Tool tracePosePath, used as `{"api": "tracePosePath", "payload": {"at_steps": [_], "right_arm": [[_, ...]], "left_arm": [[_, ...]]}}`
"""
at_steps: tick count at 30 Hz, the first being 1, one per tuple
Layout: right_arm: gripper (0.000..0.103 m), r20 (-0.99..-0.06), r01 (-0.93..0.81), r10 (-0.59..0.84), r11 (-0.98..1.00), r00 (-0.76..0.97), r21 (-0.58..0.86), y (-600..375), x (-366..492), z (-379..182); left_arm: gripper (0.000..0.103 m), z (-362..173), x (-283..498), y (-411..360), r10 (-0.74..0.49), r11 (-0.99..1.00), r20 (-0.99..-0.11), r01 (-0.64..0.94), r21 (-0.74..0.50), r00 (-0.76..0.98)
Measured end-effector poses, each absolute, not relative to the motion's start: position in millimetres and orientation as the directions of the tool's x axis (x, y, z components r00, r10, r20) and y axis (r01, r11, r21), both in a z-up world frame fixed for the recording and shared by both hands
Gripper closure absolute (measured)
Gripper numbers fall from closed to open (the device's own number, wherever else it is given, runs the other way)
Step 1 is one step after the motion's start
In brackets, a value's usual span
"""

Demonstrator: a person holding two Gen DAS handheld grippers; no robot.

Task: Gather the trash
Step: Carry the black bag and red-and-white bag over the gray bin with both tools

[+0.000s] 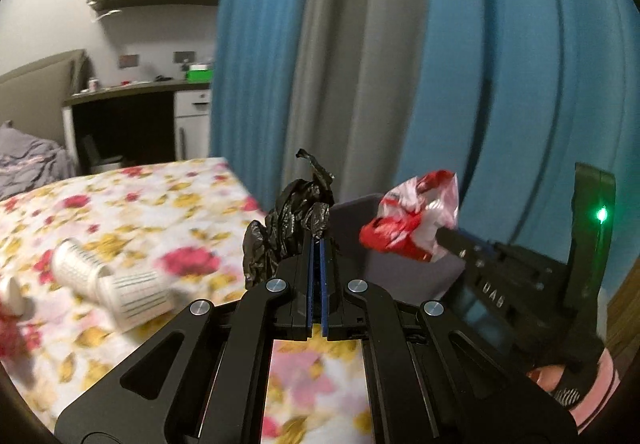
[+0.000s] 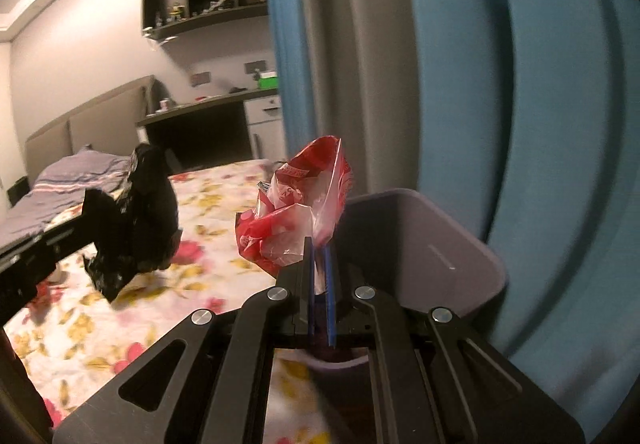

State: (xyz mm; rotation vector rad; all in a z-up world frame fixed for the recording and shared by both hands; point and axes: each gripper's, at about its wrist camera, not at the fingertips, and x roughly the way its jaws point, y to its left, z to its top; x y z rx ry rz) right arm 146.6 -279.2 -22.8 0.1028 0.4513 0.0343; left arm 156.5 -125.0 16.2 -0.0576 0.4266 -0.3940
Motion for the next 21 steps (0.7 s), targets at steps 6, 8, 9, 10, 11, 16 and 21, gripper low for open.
{"api": "tracePosePath", "payload": {"at_steps": [6, 8, 9, 10, 11, 16, 21], "right_arm": [[0.098, -0.462, 0.054, 0.004, 0.992, 0.887, 0.112, -308, 158, -36], [0.098, -0.471, 0.068, -0.005, 0.991, 0.882, 0.117, -314, 162, -41], [0.098, -0.475, 0.072, -0.007, 0.990, 0.880, 0.118, -316, 163, -42], [0.098, -0.478, 0.075, -0.009, 0.990, 0.878, 0.120, -318, 165, -43], [0.098, -0.483, 0.080, -0.013, 0.990, 0.875, 0.120, -321, 168, -46], [0.098, -0.503, 0.089, -0.015, 0.988, 0.864, 0.123, -326, 174, -55], [0.097, -0.519, 0.095, -0.018, 0.988, 0.854, 0.123, -329, 179, -62]], "left_arm": [[0.101, 5, 188, -164, -0.455, 0.890, -0.400, 0.426, -0.164, 0.796], [0.101, 0, 196, -173, -0.467, 0.883, -0.407, 0.440, -0.164, 0.785], [0.101, -2, 200, -179, -0.473, 0.879, -0.410, 0.448, -0.162, 0.780], [0.101, -5, 204, -184, -0.478, 0.876, -0.415, 0.454, -0.162, 0.774], [0.101, -7, 207, -188, -0.485, 0.872, -0.419, 0.460, -0.166, 0.768], [0.101, -22, 224, -204, -0.512, 0.857, -0.440, 0.477, -0.196, 0.738], [0.101, -31, 235, -213, -0.529, 0.845, -0.456, 0.490, -0.214, 0.715]]}}
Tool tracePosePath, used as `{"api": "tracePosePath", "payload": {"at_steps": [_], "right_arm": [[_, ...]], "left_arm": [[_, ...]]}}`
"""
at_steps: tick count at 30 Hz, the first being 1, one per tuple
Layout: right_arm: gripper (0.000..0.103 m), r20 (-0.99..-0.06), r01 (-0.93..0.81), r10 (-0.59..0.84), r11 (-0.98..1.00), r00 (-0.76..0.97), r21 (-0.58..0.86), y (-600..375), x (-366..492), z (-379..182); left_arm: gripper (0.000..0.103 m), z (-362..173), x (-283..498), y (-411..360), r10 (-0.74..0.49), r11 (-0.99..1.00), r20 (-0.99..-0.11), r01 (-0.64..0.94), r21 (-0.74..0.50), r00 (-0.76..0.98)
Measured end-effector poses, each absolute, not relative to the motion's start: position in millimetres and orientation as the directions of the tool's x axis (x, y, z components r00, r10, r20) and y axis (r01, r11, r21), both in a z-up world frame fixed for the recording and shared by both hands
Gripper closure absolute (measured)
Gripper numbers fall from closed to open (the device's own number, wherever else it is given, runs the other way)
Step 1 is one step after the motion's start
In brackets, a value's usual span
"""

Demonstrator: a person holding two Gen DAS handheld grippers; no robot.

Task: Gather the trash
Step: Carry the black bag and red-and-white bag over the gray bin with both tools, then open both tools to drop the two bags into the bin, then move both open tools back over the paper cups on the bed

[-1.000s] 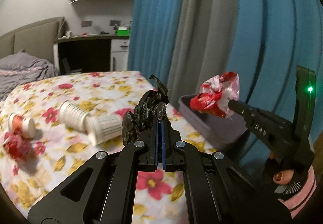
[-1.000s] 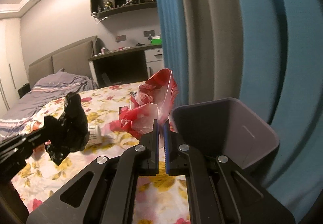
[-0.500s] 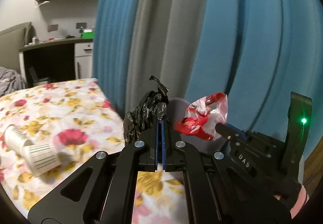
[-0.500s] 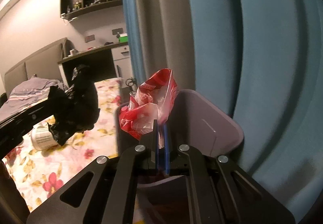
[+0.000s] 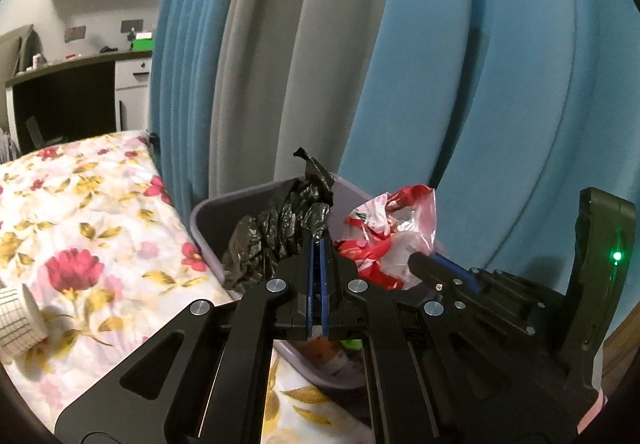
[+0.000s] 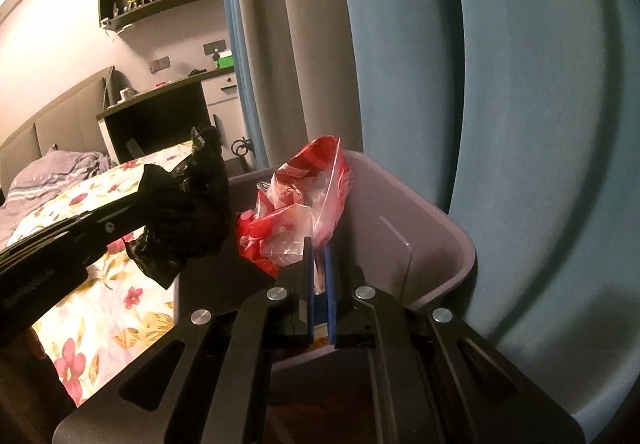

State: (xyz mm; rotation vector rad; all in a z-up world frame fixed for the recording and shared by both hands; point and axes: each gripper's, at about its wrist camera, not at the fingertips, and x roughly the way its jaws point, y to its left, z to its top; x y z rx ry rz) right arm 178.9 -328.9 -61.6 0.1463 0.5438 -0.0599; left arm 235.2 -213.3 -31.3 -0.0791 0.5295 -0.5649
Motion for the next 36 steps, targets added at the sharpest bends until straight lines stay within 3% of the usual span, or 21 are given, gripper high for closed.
{"api": "tracePosePath", "payload": {"at_steps": [13, 15, 18, 20, 22, 25, 27, 30, 36], "right_arm": [[0.096, -0.546, 0.092, -0.004, 0.987, 0.838, 0.134, -334, 191, -68], [0.090, -0.553, 0.092, -0.003, 0.987, 0.833, 0.134, -334, 194, -67], [0.074, -0.553, 0.098, -0.008, 0.986, 0.833, 0.134, -335, 194, -67], [0.068, -0.550, 0.106, -0.018, 0.986, 0.835, 0.129, -336, 193, -66], [0.063, -0.544, 0.119, -0.035, 0.986, 0.838, 0.119, -336, 188, -66], [0.048, -0.528, 0.141, -0.063, 0.984, 0.847, 0.109, -337, 181, -63], [0.034, -0.507, 0.154, -0.082, 0.983, 0.858, 0.102, -336, 173, -59], [0.020, -0.470, 0.171, -0.111, 0.981, 0.876, 0.087, -331, 161, -52], [0.012, -0.441, 0.178, -0.122, 0.980, 0.889, 0.089, -317, 143, -39]], "left_arm": [[0.101, -49, 255, -225, -0.584, 0.808, -0.494, 0.524, -0.270, 0.645], [0.100, -51, 255, -226, -0.592, 0.801, -0.499, 0.531, -0.277, 0.632], [0.083, -52, 255, -223, -0.582, 0.808, -0.506, 0.521, -0.274, 0.636], [0.052, -52, 254, -218, -0.572, 0.817, -0.505, 0.507, -0.275, 0.647], [0.033, -51, 251, -210, -0.552, 0.832, -0.493, 0.481, -0.276, 0.673], [0.017, -49, 243, -195, -0.516, 0.856, -0.488, 0.439, -0.272, 0.704], [0.012, -47, 237, -186, -0.477, 0.879, -0.493, 0.408, -0.248, 0.728], [0.006, -44, 222, -173, -0.408, 0.913, -0.495, 0.355, -0.203, 0.767], [0.006, -35, 193, -139, -0.285, 0.959, -0.493, 0.248, -0.141, 0.822]]}}
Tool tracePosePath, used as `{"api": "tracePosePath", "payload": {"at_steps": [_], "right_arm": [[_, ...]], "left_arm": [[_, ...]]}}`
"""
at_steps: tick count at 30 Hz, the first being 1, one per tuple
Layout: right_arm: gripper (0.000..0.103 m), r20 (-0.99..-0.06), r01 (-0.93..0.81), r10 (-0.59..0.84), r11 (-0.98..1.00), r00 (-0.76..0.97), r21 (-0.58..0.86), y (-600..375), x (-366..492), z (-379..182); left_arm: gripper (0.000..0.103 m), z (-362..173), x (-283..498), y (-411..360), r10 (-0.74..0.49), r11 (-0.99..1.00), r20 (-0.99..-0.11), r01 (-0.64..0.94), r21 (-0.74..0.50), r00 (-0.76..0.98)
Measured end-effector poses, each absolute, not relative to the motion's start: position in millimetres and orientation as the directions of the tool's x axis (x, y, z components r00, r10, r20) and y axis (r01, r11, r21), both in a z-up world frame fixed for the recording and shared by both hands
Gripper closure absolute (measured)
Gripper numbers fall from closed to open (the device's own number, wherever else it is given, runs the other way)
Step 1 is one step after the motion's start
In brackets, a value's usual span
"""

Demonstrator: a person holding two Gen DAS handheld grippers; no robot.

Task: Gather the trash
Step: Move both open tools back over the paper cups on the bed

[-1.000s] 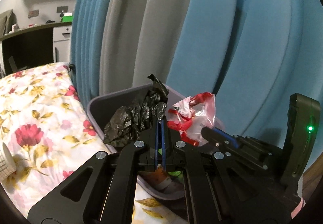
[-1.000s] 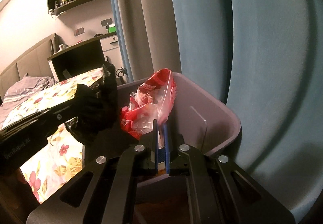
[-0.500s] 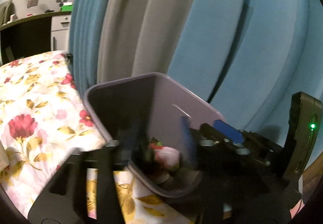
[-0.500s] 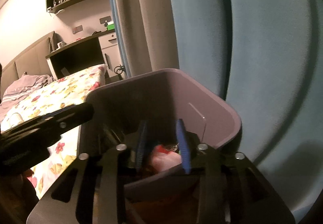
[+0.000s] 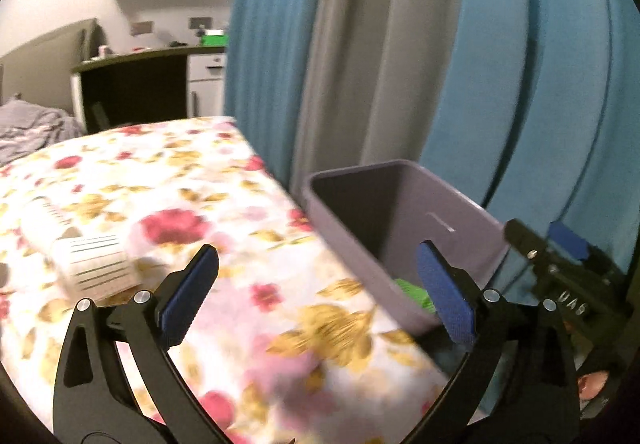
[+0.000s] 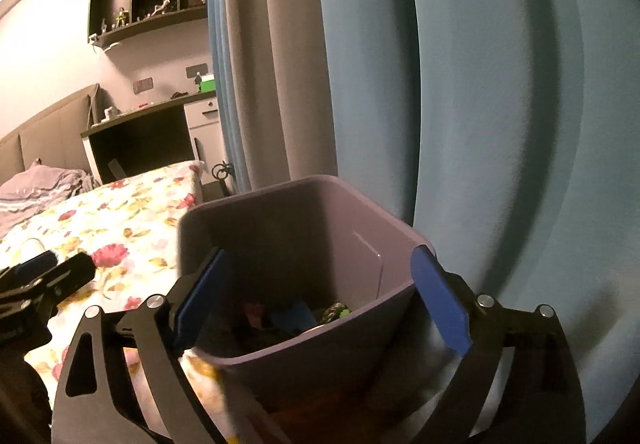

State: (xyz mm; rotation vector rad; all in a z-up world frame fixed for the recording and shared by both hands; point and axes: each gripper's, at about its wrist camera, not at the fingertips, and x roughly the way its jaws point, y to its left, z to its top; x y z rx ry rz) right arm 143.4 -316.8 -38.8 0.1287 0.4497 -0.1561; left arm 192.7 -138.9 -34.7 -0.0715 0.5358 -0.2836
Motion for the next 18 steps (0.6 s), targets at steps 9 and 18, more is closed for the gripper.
{"api": "tracePosePath", "payload": {"at_steps": [9, 18], "right_arm": [[0.009, -0.402, 0.100, -0.046, 0.988, 0.915, 0.115, -274, 117, -20], [0.009, -0.398, -0.051, 0.095, 0.992, 0.912, 0.120, -204, 98, -12]], "left_arm": [[0.006, -23, 142, -73, -0.151, 0.988, -0.465, 0.116, -0.101, 0.872], [0.006, -22, 101, -2, -0.019, 0.997, -0.454, -0.020, -0.079, 0.891]]}}
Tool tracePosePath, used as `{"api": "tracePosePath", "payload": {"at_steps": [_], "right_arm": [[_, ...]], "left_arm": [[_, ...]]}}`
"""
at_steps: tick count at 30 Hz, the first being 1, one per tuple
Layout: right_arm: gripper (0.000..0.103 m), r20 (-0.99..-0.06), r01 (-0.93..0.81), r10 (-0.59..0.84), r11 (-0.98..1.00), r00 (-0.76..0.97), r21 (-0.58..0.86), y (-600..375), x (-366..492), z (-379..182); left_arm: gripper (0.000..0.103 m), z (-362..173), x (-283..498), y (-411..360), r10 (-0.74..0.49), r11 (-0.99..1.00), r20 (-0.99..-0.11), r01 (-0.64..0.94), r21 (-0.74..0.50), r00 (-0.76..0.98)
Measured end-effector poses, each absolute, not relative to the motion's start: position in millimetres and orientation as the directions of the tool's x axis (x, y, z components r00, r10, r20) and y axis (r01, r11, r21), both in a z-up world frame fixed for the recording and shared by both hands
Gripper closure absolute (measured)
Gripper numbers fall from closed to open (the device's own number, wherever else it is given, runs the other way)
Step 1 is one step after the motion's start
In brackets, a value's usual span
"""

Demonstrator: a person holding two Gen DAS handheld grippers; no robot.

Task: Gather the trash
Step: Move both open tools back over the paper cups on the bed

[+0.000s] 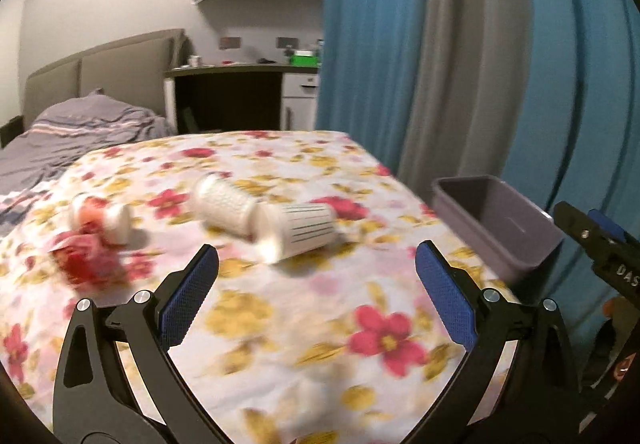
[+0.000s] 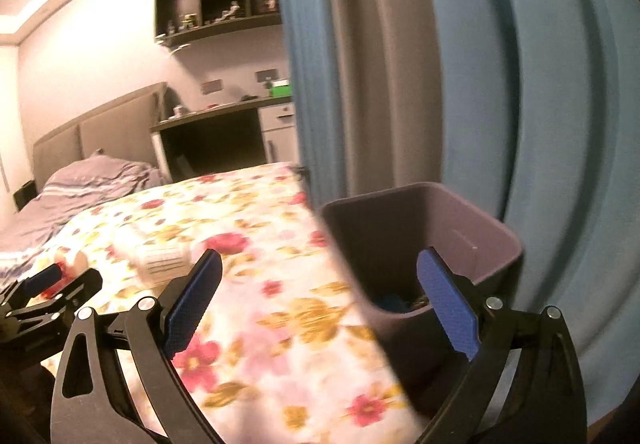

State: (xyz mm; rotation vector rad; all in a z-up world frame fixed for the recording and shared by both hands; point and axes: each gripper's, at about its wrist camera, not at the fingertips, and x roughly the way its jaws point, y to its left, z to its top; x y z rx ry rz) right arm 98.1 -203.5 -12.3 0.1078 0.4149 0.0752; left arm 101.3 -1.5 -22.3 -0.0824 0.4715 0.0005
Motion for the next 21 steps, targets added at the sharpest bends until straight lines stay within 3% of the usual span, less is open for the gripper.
{"api": "tracePosePath", "payload": {"at_steps": [21], "right_arm": [[0.009, -0.429, -0.207, 0.214, 0.976, 0.878, 0.063, -59, 96, -22]], "left_arm": [[0.006, -32, 34, 159, 0.196, 0.957, -0.449, -0.269, -0.106, 0.872]]}}
